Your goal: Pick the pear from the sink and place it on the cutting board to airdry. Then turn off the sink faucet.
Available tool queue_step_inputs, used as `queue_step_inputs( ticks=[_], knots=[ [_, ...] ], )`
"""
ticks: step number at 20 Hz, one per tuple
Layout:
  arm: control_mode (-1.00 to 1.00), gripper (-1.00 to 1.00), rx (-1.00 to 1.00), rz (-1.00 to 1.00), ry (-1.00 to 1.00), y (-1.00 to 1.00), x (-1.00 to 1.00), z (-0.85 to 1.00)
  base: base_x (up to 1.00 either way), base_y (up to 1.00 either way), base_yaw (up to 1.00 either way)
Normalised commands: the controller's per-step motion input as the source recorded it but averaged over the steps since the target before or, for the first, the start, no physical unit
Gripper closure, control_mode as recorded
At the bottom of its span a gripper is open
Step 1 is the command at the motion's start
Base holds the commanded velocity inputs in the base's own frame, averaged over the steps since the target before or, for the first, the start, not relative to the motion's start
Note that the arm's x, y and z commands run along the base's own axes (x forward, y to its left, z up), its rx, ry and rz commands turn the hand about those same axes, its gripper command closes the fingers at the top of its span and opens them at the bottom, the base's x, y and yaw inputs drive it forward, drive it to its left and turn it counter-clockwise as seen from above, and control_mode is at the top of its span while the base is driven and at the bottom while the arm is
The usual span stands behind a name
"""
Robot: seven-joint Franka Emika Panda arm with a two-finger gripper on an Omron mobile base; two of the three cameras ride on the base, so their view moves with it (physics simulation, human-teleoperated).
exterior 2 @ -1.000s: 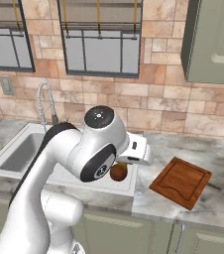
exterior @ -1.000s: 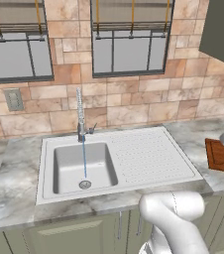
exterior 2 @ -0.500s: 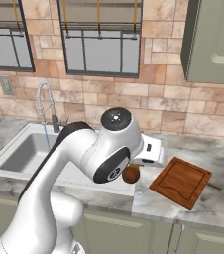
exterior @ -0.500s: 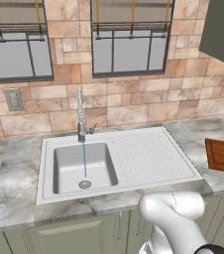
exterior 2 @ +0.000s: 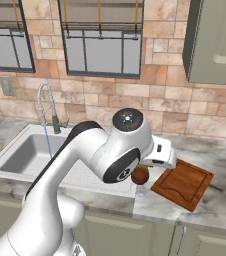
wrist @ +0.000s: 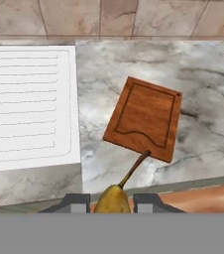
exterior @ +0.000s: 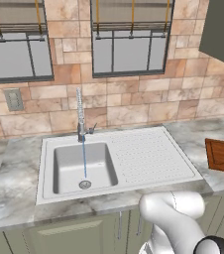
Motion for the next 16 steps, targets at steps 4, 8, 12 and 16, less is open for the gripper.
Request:
queue_step_inputs(
  ticks=[4, 8, 12, 16],
  knots=[
    [-1.0, 1.0, 0.0, 0.0, 0.0, -0.18, 0.15, 0.0, 0.0, 0.0, 0.0],
    [-1.0, 1.0, -0.01, 0.0, 0.0, -0.11, 0.08, 0.0, 0.0, 0.0, 0.0],
    [-1.0, 1.0, -0.03, 0.0, 0.02, -0.08, 0.14, -0.05, 0.0, 0.0, 0.0],
    [-1.0, 1.0, -0.02, 0.0, 0.02, -0.02, 0.2, -0.07, 0.0, 0.0, 0.0]
  ],
)
